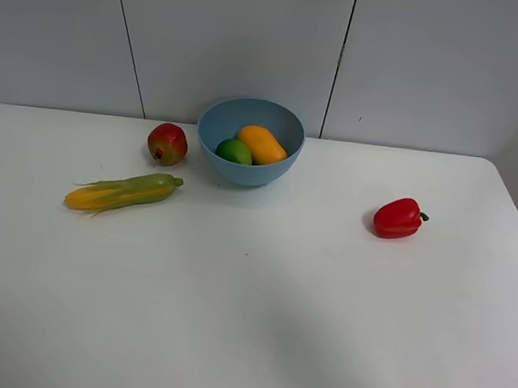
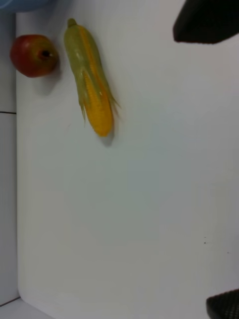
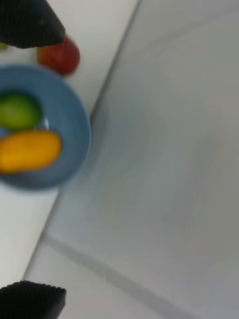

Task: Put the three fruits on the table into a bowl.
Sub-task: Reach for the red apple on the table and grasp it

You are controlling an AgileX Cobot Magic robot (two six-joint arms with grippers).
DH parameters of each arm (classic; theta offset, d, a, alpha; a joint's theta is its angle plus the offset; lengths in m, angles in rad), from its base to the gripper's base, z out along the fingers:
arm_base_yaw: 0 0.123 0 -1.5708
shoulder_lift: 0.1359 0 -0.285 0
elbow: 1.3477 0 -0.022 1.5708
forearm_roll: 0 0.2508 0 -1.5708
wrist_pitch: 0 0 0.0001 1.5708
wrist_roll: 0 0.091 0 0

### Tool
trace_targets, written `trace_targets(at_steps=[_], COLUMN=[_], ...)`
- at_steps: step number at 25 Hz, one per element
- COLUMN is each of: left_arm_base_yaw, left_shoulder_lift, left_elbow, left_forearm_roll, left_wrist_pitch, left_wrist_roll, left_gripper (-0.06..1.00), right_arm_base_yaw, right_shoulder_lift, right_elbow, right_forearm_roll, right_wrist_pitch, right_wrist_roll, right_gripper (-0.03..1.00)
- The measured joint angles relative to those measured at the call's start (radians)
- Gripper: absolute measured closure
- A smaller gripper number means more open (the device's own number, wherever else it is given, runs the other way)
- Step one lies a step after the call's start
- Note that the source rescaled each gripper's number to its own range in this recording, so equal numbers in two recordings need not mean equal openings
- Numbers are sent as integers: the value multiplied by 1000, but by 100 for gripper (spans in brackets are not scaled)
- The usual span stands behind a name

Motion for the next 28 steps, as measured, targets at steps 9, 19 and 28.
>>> trace_targets(at_steps=[9, 19, 28], left_arm_base_yaw=[0, 0, 0], left_shoulder_lift=[0, 0, 0], left_elbow=[0, 0, 0], left_forearm_roll=[0, 0, 0], left_wrist_pitch=[0, 0, 0], left_wrist_roll=[0, 0, 0], left_gripper=[-6, -6, -6], right_arm_base_yaw=[-232, -505, -513], right_shoulder_lift=[-516, -1180, -1528], right_elbow=[380, 1064, 1373], right_forearm_roll=[-60, -13, -2], right_wrist_pitch=[42, 117, 200], right_wrist_roll=[24, 24, 17], right_gripper=[16, 16, 16])
